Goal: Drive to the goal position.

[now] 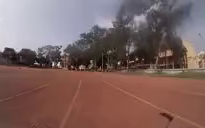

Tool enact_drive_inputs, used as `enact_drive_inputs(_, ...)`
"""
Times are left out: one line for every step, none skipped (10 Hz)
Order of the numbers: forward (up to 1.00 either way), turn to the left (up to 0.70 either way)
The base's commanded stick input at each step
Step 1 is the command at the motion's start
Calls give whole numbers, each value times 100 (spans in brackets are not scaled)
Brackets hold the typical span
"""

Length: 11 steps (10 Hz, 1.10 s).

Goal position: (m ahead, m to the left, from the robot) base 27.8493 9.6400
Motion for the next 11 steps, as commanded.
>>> enact_drive_inputs(70, 0)
enact_drive_inputs(70, 0)
enact_drive_inputs(70, 0)
enact_drive_inputs(70, 0)
enact_drive_inputs(70, 0)
enact_drive_inputs(70, 0)
enact_drive_inputs(70, 0)
enact_drive_inputs(70, 0)
enact_drive_inputs(70, 0)
enact_drive_inputs(70, 0)
enact_drive_inputs(70, 0)
